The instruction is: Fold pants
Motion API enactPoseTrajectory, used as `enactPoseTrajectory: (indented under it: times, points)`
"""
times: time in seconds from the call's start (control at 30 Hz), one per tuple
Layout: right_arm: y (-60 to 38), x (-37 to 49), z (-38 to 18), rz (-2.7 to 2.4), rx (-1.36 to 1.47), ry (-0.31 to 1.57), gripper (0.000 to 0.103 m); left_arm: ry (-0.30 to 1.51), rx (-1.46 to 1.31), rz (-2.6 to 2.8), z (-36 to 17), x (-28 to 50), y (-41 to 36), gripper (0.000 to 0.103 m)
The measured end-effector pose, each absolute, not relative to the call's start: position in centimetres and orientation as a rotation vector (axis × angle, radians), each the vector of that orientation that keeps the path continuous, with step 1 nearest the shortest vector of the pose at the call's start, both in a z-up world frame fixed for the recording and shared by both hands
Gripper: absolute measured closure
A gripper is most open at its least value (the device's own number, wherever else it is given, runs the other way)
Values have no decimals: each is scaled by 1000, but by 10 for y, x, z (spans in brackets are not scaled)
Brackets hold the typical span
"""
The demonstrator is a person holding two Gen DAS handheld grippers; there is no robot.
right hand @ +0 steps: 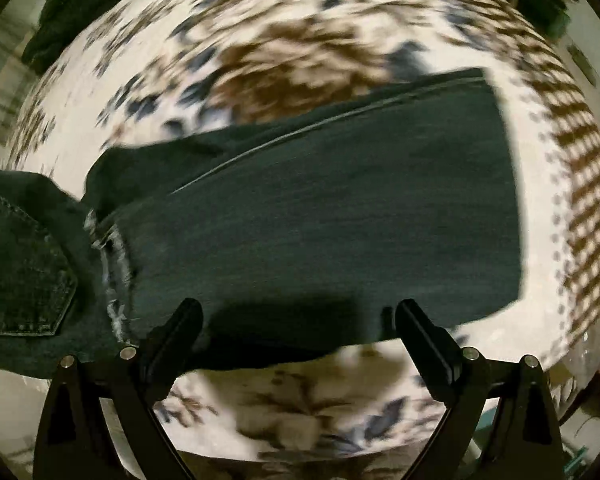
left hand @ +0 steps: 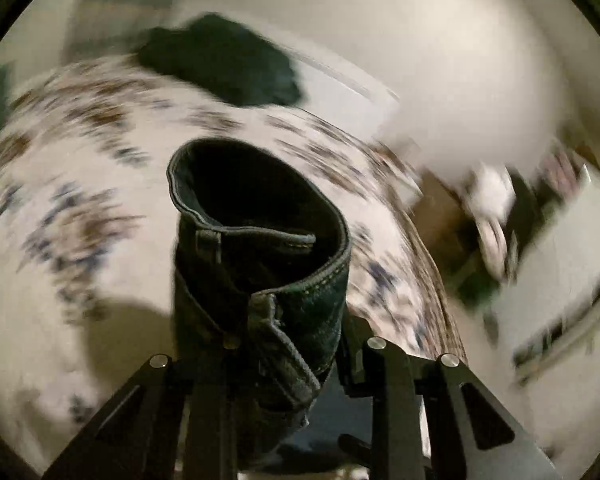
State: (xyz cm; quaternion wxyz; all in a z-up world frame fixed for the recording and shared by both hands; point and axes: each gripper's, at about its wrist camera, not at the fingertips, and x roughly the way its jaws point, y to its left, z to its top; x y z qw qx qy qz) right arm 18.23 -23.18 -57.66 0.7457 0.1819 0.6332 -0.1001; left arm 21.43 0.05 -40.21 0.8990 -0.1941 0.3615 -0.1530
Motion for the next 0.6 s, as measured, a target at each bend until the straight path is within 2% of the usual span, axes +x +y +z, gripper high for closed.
enactPoseTrajectory:
  times: [0.17, 0.23, 0.37, 0.43, 0.47, 0.5, 0.57, 0.6]
  points:
    - [-313, 156, -578, -341, 467, 1384, 4, 929, -217, -454, -450, 231, -116, 81]
    - [-337, 143, -582, -364, 481, 1384, 4, 1074, -147, -491, -485, 238, -156, 81]
    - [-379, 135, -581, -333, 540, 1370, 4, 1272, -124, -462, -515, 243, -178, 75]
    - [-392, 139, -576, -280, 580, 1347, 4, 1289, -198, -449, -506, 238, -170, 62]
    - [-396, 143, -573, -240, 606, 1331, 4, 1313, -263, -441, -500, 239, -158, 46]
    - [-399, 150, -570, -195, 629, 1313, 4, 1319, -293, -427, -495, 237, -153, 35]
    - [-395, 167, -568, -91, 690, 1296, 4, 1302, -356, -351, -483, 230, -129, 25]
    - [-391, 179, -568, -31, 724, 1288, 4, 1282, -362, -305, -476, 227, -117, 25]
